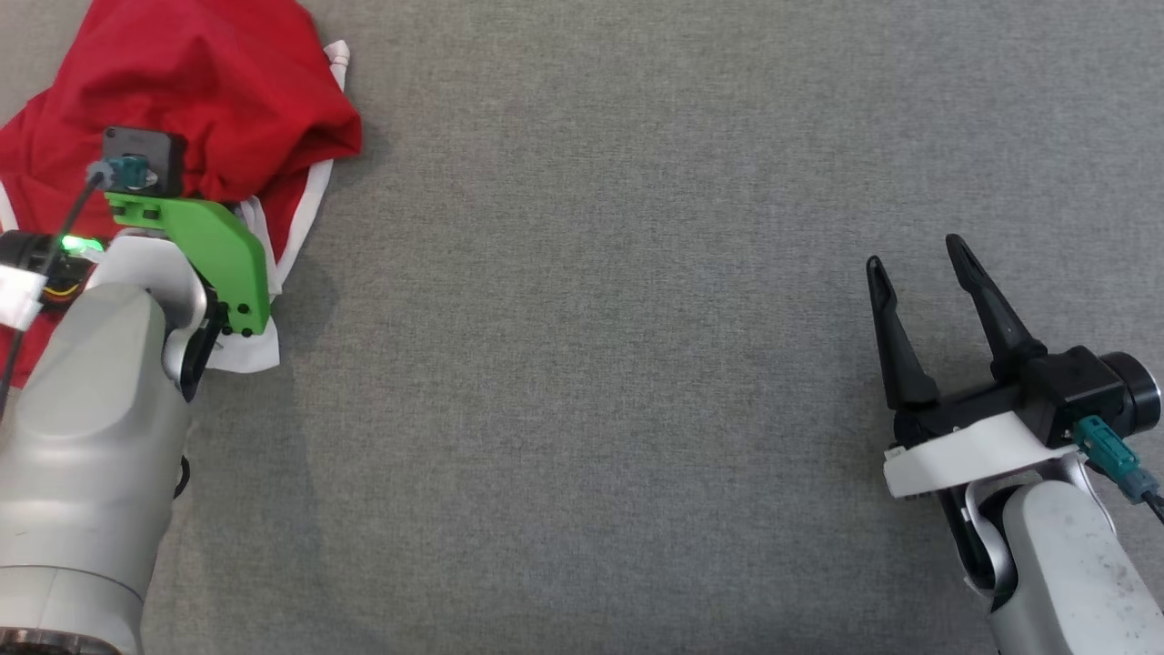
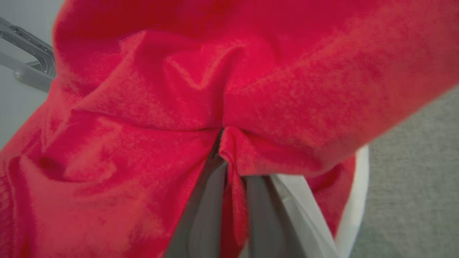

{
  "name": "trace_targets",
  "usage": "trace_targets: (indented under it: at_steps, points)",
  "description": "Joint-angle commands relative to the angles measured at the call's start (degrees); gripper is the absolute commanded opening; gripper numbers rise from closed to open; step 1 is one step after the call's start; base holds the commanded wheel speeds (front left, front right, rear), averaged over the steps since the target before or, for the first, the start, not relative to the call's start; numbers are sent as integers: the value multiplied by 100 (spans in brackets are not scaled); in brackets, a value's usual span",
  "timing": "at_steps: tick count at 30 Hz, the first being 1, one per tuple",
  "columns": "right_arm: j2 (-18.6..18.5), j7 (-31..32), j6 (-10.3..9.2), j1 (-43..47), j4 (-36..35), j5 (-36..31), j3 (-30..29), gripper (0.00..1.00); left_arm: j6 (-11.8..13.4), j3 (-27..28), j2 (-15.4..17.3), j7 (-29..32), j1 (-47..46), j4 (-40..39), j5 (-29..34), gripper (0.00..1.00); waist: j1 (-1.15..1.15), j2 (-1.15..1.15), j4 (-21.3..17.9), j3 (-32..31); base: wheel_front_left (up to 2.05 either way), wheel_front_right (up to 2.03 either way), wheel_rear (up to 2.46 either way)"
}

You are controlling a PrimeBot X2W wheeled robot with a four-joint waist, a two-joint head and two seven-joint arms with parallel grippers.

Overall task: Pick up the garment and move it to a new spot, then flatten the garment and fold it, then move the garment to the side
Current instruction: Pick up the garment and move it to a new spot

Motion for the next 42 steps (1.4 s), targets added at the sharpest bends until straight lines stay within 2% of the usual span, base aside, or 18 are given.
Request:
trace_targets:
  at_steps: [1,6,12,17,21,23,27,30,34,38,40,42]
  points:
    - [55,-18,0,153,44,-1,-36,100,-10,28,80,-136,33,-109,-131,0,-1,0,-160,-234,0,0,0]
    - [223,-18,0,518,141,11,-172,100,15,193,494,-528,175,-702,-327,0,-1,0,-61,-787,0,0,0]
    - [409,-18,0,1018,224,52,-322,100,132,238,821,-260,430,-2186,-376,0,-1,0,28,-1448,0,0,0]
    - [526,-18,0,1263,234,79,-424,100,195,185,798,434,859,-4187,-643,0,-1,0,-90,-1805,0,0,0]
    - [582,-18,0,1340,234,94,-440,100,275,-9,617,1019,1266,-5700,-942,0,-1,0,-361,-1985,0,0,0]
    - [599,-18,0,1301,231,101,-436,100,328,-142,496,1267,1435,-6319,-1117,0,-1,0,-560,-1992,0,0,0]
    - [624,-18,0,1227,239,117,-404,100,371,-534,239,1627,1595,-7033,-1250,0,-1,0,-991,-1985,0,0,0]
    - [627,-18,0,1191,260,145,-399,100,410,-782,-98,1836,1660,-7188,-1559,0,-1,0,-1343,-1961,0,0,0]
    - [638,-18,0,1166,306,258,-311,100,460,-1023,-479,2089,1777,-6760,-1992,0,-1,0,-1877,-1917,0,0,0]
    - [637,-18,0,1095,328,423,-250,100,485,-1210,-715,2103,1671,-5588,-2003,0,-1,0,-2455,-1789,0,0,0]
    - [639,-18,0,1084,348,492,-234,100,511,-1265,-752,1895,1575,-4882,-1784,0,-1,0,-2670,-1741,0,0,0]
    - [640,-18,0,1103,361,556,-245,100,551,-1434,-799,1610,1527,-3846,-1452,0,-1,0,-2865,-1688,0,0,0]
